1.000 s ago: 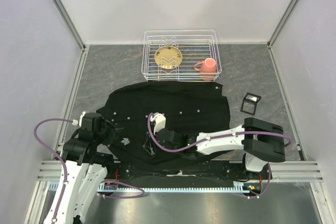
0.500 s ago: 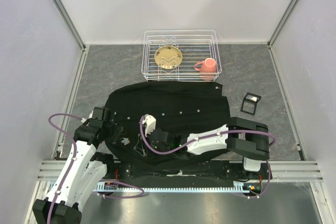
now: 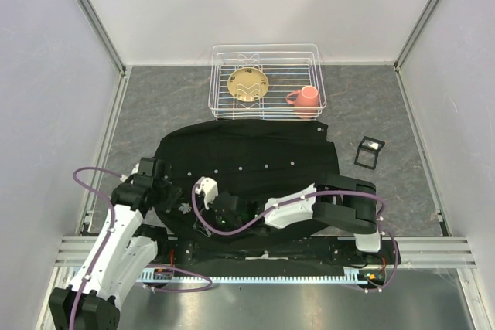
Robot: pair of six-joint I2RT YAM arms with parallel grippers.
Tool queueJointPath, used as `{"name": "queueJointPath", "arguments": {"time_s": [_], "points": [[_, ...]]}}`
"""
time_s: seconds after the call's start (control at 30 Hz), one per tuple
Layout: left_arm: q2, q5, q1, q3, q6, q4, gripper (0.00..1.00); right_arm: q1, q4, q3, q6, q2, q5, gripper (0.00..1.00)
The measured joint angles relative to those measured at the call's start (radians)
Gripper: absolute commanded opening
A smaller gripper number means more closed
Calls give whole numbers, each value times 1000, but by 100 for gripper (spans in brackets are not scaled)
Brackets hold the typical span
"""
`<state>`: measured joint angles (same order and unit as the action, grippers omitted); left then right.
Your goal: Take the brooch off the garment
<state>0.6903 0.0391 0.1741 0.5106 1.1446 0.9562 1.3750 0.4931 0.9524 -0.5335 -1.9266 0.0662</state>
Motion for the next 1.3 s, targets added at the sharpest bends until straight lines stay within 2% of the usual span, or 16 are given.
{"name": "queueJointPath", "arguments": {"time_s": [0.2, 0.57, 0.8, 1.3], "points": [[-60, 41, 0, 48, 0, 38, 36, 0, -37, 52, 168, -19, -9, 54], [-125, 211, 0, 190, -2, 132, 35, -1, -115, 194, 393, -90, 27, 49], [-137, 263, 0, 211, -13, 157, 35, -3, -110, 234, 452, -170, 37, 49], [-128, 270, 0, 210, -18, 164, 34, -3, -92, 259, 525, -186, 122, 51]]}}
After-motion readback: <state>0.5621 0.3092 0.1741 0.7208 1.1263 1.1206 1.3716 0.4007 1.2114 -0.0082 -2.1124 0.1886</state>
